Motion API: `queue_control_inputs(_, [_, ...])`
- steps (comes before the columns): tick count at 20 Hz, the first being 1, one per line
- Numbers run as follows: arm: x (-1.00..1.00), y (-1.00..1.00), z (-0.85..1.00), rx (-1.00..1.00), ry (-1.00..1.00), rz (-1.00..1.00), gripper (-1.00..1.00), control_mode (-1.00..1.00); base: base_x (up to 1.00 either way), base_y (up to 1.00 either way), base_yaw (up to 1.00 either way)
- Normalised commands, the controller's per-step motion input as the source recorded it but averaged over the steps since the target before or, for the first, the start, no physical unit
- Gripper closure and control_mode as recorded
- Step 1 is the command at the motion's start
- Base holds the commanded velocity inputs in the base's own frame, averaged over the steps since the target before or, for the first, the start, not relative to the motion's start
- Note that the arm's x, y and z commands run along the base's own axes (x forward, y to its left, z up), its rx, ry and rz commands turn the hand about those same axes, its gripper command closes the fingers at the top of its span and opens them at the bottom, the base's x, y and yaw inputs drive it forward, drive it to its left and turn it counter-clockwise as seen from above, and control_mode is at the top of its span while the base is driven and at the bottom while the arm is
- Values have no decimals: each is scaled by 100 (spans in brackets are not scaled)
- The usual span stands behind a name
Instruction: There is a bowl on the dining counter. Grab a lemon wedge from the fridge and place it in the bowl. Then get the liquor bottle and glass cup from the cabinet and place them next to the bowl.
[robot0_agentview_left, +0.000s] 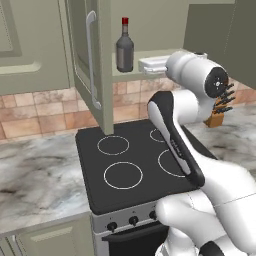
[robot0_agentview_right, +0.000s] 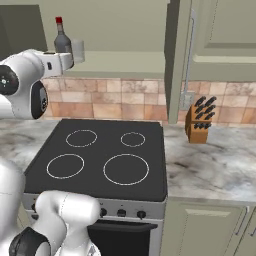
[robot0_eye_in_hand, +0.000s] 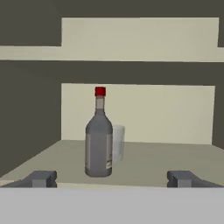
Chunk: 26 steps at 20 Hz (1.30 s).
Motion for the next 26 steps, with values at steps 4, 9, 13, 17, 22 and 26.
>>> queue_control_inputs(4, [72,32,11,0,0,0,-100,-100,0,0,0])
queue_control_inputs(9, [59,20,16,4,1,0,-100,-100,0,0,0])
queue_control_inputs(13, [43,0,25,14,10,0,-100,-100,0,0,0])
queue_control_inputs(17, [44,2,36,12,8,0,-100,-100,0,0,0])
queue_control_inputs(22, [16,5,8,1,1,0,-100,-100,0,0,0])
queue_control_inputs(26, [15,7,4,-3,0,0,-100,-100,0,0,0])
